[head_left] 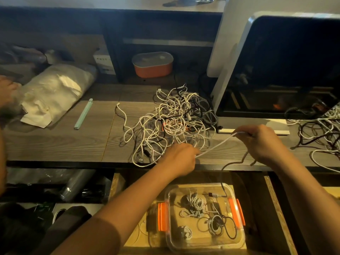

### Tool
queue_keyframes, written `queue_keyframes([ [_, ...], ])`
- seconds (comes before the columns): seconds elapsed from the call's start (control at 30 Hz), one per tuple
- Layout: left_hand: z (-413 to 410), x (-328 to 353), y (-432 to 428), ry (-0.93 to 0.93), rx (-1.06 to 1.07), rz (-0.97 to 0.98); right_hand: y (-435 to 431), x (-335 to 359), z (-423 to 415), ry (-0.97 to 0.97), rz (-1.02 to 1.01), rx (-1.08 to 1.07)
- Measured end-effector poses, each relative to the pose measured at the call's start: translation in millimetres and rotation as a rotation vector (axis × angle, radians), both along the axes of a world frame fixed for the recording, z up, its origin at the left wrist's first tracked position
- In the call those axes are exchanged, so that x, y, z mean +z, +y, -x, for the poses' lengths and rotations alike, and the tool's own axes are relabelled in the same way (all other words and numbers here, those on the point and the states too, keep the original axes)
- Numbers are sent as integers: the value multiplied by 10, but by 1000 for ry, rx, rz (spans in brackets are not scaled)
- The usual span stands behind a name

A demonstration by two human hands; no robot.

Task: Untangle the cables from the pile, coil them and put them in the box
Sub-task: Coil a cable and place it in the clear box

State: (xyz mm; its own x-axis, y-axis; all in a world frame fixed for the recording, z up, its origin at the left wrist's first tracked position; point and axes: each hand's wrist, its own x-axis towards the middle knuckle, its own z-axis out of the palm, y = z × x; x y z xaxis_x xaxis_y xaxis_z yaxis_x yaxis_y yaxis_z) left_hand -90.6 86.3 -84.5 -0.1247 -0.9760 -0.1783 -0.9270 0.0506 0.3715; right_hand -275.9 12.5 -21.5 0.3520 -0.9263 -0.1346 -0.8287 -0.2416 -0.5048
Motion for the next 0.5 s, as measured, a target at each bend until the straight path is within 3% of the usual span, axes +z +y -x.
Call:
queue_keyframes([
  [0.03, 14, 17, -1, 142, 37, -54, -11, -39, -6, -9, 10, -29],
  [0.13, 61, 104, -33, 795, 205, -224, 0, -203, -35, -31, -20, -115],
  [0.17, 72, 161, -53, 918, 244, -226, 18, -271, -41, -20, -52, -125],
  [0.4, 293, 552, -93, 1340, 107, -199, 194, -434, -289, 59, -184, 34],
  [0.5, 372, 588, -205, 1531, 326, 16, 329, -340, -462, 160, -207, 211],
])
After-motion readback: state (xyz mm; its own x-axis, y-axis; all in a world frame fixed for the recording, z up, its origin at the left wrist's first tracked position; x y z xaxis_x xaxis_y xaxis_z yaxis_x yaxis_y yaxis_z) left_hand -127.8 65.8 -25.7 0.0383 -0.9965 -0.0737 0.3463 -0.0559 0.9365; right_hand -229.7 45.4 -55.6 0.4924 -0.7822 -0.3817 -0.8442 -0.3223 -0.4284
